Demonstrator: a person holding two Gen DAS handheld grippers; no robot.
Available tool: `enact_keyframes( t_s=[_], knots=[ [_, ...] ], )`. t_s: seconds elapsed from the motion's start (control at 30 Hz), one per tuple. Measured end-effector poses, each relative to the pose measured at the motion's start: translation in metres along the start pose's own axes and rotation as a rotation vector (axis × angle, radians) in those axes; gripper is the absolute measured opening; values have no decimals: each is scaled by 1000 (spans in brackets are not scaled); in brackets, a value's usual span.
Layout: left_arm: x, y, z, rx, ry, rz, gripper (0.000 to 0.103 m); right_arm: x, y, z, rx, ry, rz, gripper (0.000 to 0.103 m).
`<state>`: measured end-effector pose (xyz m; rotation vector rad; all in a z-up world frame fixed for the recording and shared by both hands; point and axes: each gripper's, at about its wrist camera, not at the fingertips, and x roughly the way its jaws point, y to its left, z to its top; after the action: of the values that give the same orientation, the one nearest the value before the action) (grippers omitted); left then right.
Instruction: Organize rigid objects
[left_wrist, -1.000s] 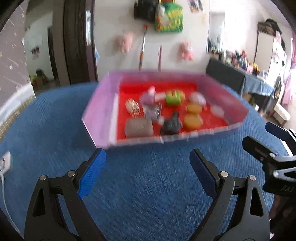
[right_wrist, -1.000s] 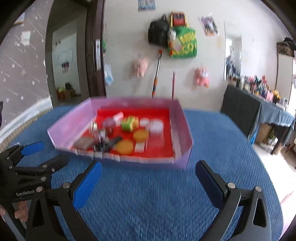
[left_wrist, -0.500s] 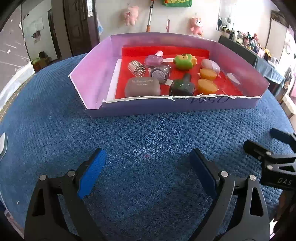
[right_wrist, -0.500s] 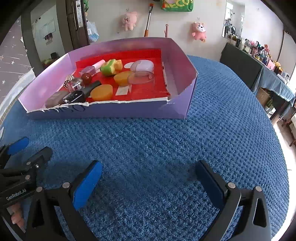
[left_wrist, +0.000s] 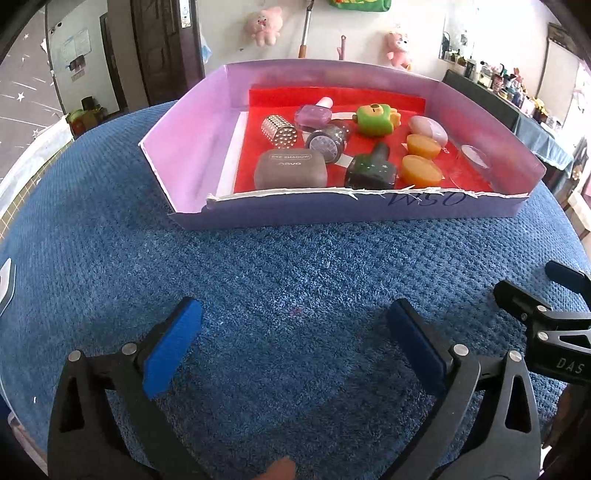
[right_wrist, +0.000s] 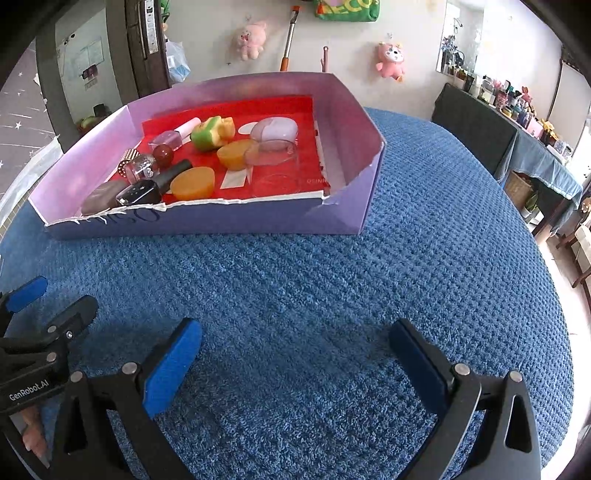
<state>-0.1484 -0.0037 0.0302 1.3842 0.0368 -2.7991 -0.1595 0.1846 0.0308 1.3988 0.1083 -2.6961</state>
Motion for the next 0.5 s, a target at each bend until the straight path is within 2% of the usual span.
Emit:
enact_keyframes(
  t_s=[0.5],
  knots=[
    [-1,0,-1,0,0,0,103,1,-1,1,10,-2,-1,103]
  ],
)
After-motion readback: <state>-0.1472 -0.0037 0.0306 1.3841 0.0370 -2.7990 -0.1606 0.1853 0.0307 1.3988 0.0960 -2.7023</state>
